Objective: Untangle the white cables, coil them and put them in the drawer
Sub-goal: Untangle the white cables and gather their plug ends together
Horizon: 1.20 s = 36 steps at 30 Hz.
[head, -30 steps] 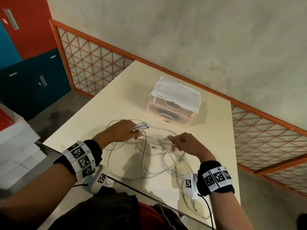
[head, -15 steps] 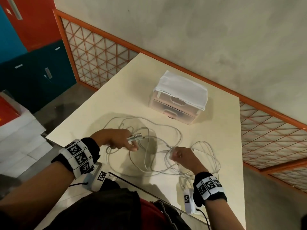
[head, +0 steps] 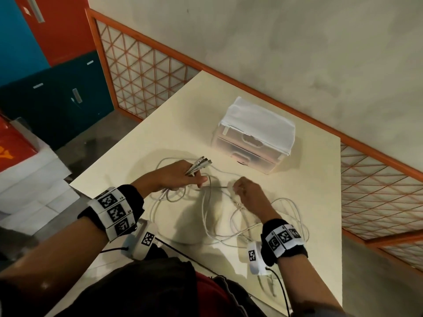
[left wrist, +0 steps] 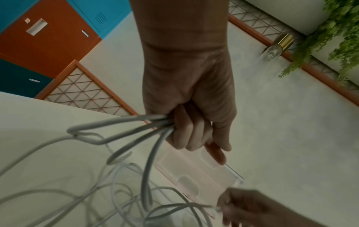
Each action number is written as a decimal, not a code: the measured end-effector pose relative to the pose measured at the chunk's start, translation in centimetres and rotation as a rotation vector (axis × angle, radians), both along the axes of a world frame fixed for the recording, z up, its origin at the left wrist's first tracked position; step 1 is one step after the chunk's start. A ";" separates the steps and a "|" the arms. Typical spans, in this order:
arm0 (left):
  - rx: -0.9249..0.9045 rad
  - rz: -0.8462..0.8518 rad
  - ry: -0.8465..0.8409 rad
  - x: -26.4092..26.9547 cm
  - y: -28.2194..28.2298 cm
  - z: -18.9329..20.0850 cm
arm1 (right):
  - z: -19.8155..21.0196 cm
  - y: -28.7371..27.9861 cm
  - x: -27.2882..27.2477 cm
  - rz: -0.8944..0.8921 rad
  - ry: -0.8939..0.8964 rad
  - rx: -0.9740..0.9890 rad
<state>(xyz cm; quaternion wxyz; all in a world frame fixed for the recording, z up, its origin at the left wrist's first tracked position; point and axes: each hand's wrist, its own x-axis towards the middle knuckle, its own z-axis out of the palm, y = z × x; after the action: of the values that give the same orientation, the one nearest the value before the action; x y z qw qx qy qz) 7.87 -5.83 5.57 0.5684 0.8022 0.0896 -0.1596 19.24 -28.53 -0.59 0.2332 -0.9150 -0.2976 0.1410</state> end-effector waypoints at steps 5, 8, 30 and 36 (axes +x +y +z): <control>0.065 0.086 -0.159 1.0 -1.2 1.0 | 7.4 0.1 1.7 -0.188 -0.099 0.365; 0.009 0.153 -0.237 1.7 -2.1 1.6 | 10.4 -0.1 2.2 -0.258 -0.100 0.452; -0.195 0.211 -0.433 2.0 -5.3 5.7 | 8.9 2.2 -1.7 0.213 0.394 0.359; -0.376 0.226 -0.528 1.9 -4.4 6.6 | 6.2 1.6 -2.0 0.149 0.371 0.408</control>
<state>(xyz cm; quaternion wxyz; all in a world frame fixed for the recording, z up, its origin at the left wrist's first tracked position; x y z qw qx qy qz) 9.76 -10.19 12.15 0.7240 0.6819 -0.0034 0.1038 17.23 -26.98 5.63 0.4518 -0.7834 -0.3385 0.2600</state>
